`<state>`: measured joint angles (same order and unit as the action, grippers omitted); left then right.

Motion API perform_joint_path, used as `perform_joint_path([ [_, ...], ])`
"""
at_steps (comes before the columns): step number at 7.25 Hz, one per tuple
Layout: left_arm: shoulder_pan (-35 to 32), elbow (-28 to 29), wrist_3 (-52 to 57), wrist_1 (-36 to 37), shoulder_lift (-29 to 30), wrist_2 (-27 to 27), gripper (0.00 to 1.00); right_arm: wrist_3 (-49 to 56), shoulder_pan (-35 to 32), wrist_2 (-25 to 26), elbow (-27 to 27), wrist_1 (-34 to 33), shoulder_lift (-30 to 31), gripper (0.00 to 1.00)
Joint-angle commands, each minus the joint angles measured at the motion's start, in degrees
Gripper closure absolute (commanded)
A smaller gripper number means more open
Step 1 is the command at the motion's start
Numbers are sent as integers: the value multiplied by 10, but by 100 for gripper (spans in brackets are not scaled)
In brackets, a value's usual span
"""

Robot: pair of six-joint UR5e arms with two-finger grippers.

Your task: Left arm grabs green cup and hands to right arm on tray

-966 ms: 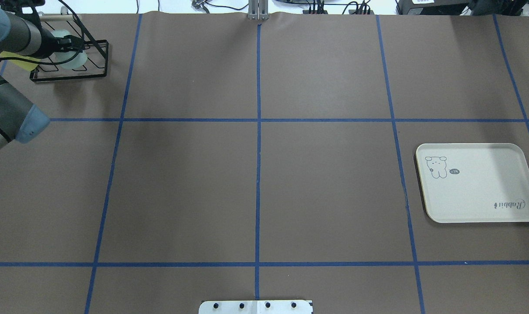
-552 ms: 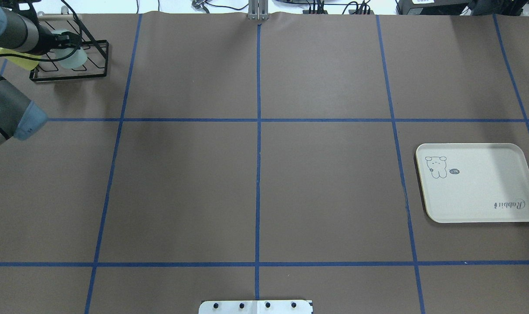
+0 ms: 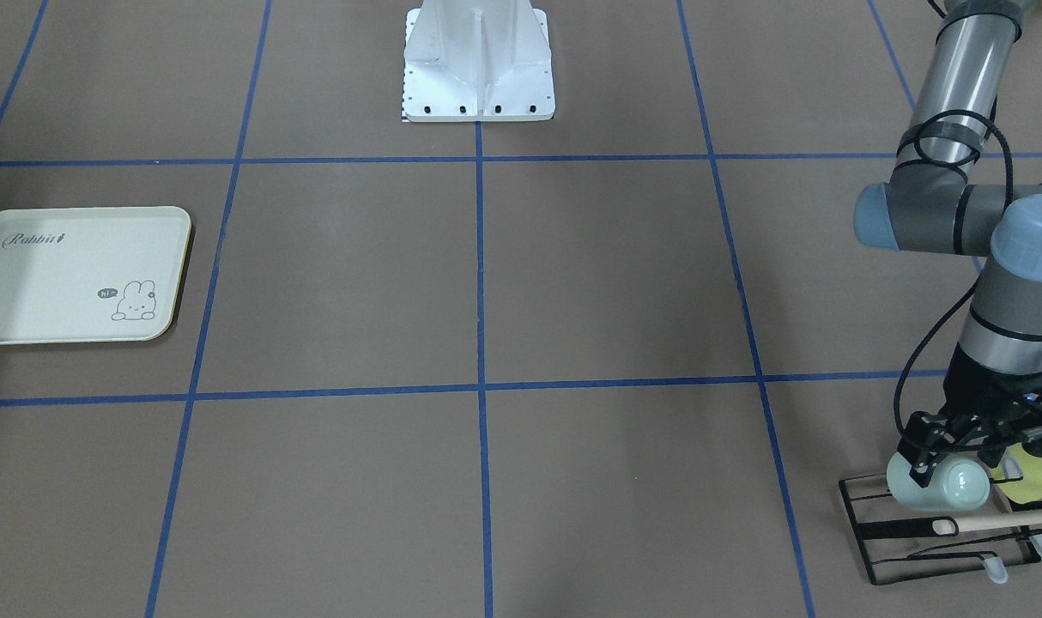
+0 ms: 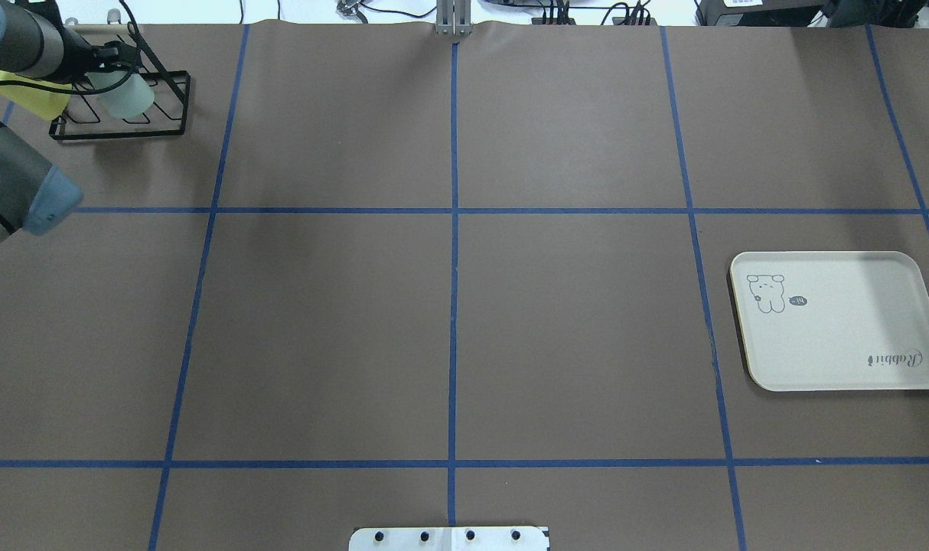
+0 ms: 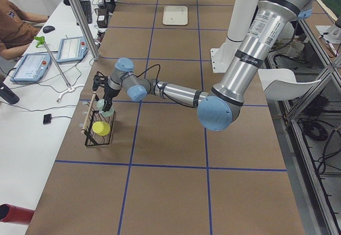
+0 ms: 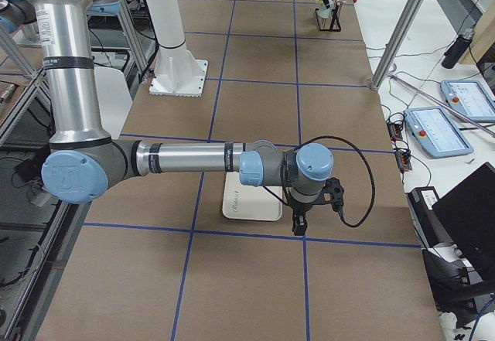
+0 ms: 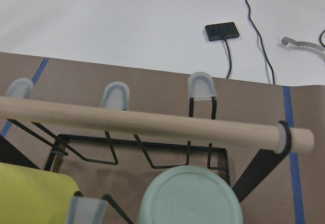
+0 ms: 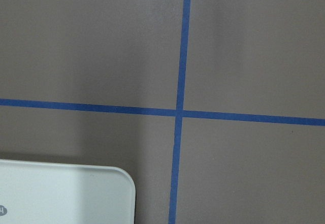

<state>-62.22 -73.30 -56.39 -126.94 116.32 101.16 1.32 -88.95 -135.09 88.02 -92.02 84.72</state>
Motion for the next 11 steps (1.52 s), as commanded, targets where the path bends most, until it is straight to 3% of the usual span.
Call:
perform_joint_path([
  [1,1,-1,-1,-1,1,0,6,0,0,0,0,0,1,0],
  [11,1,2,3,-1,0,0,12,1,0,0,0,0,2,0],
])
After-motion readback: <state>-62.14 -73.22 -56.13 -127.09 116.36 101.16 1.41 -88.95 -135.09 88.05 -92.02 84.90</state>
